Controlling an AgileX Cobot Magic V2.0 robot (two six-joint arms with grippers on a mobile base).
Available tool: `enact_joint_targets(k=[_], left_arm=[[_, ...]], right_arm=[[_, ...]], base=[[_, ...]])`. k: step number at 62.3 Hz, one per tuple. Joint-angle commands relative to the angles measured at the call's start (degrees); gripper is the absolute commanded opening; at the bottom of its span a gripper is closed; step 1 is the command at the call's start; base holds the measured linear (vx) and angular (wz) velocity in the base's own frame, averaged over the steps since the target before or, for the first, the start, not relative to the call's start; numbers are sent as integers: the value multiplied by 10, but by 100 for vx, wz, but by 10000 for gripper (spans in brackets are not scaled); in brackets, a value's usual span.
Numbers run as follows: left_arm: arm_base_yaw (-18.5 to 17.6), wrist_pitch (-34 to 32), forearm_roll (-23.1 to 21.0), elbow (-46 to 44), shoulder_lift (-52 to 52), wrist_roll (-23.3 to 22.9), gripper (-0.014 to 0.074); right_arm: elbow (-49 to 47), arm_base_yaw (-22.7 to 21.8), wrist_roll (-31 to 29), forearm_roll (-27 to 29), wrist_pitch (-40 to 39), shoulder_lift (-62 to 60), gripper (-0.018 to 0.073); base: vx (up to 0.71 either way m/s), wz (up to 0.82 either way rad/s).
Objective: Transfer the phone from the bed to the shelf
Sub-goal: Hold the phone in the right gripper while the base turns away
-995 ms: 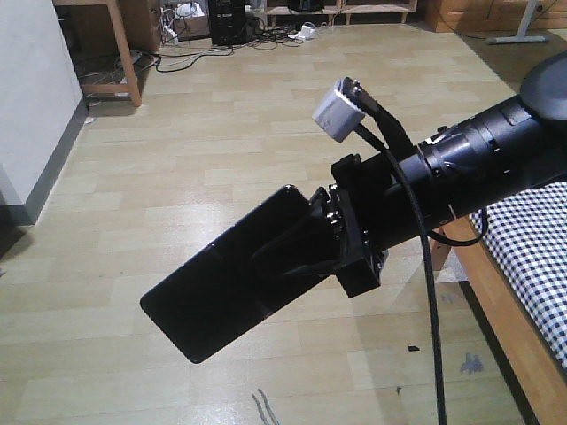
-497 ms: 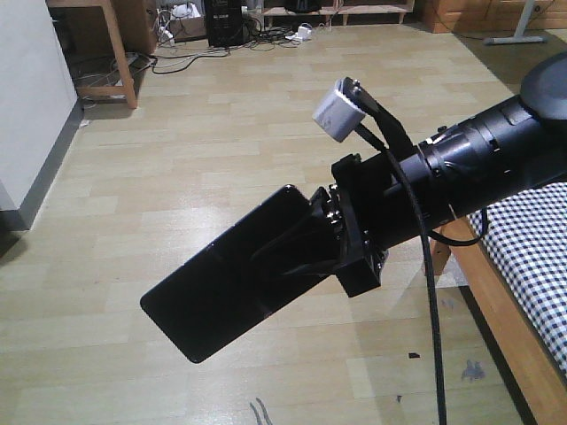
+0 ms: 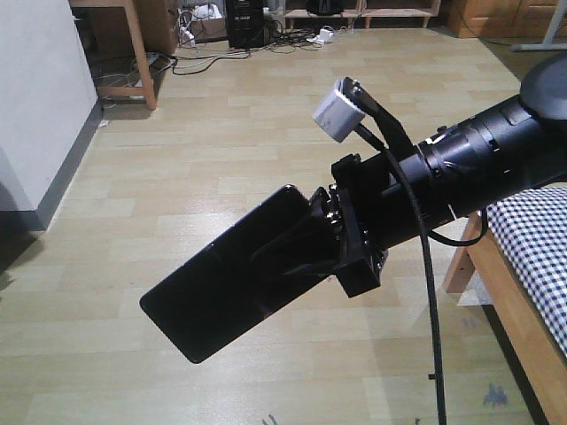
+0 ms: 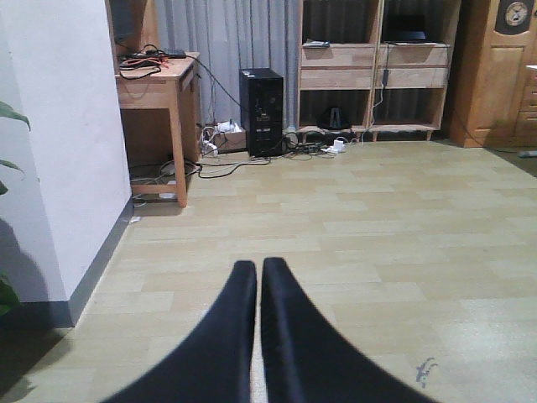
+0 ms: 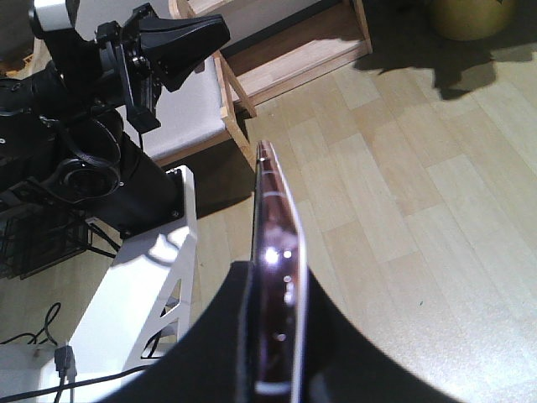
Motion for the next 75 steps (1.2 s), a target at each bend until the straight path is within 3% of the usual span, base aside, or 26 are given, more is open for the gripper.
enact_joint_targets(k=[1, 75], left_arm=[[-2, -41, -5, -12, -8, -3, 1], [-2, -41, -5, -12, -8, -3, 1]], right_arm=[[-14, 0, -5, 45, 38, -23, -2], [-14, 0, -5, 45, 38, -23, -2]], base=[[12, 11], [23, -3]])
